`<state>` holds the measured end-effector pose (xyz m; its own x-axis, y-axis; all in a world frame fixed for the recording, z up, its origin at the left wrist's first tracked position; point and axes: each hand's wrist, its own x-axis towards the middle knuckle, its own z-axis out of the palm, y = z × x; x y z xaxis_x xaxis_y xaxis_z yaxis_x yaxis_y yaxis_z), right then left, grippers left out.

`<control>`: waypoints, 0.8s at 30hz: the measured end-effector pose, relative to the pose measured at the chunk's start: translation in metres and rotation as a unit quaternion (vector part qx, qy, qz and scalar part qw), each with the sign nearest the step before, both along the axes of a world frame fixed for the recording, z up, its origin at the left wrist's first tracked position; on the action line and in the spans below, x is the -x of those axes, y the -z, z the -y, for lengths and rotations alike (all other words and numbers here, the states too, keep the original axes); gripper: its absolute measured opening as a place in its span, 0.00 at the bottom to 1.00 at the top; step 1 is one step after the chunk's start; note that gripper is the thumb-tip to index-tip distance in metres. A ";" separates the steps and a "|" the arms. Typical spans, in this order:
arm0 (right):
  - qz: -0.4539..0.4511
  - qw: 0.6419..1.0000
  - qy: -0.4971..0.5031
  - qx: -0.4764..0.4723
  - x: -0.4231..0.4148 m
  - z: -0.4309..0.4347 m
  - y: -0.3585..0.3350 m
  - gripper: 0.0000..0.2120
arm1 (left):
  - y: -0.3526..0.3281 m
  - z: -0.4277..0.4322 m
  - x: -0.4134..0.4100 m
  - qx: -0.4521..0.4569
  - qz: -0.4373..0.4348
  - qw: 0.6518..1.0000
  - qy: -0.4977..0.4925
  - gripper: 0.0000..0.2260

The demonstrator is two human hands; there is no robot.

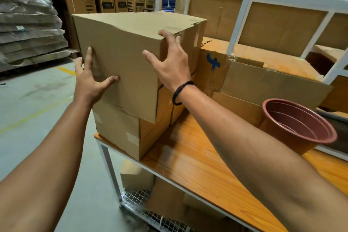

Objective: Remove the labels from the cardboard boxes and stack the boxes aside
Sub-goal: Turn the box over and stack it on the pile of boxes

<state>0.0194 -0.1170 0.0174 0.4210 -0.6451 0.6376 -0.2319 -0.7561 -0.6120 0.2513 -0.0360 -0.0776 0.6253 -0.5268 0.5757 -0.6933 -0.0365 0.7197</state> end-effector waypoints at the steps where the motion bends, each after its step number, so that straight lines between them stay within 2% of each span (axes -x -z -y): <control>1: 0.008 1.000 -0.003 0.008 0.009 -0.002 0.001 0.28 | 0.001 -0.001 0.006 0.011 -0.004 1.000 -0.001 0.51; 6: 0.071 0.996 -0.001 0.045 0.088 -0.014 0.014 0.26 | 0.003 -0.008 0.067 0.071 0.041 0.996 0.024 0.51; 11: 0.122 0.989 0.062 0.054 0.193 -0.026 0.030 0.25 | 0.010 0.003 0.159 0.095 0.104 0.989 0.045 0.47; 17: 0.110 0.988 0.107 0.013 0.297 -0.022 0.067 0.24 | 0.046 0.025 0.265 0.059 0.075 0.990 0.107 0.44; 24: 0.093 0.987 0.113 -0.062 0.369 -0.028 0.128 0.25 | 0.092 0.018 0.329 -0.008 0.101 0.988 0.113 0.44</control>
<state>-0.3491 -0.0894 -0.1103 0.1404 -0.7871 0.6006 -0.2615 -0.6145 -0.7443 -0.0779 -0.0540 -0.1698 0.3639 -0.6492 0.6679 -0.8149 0.1255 0.5659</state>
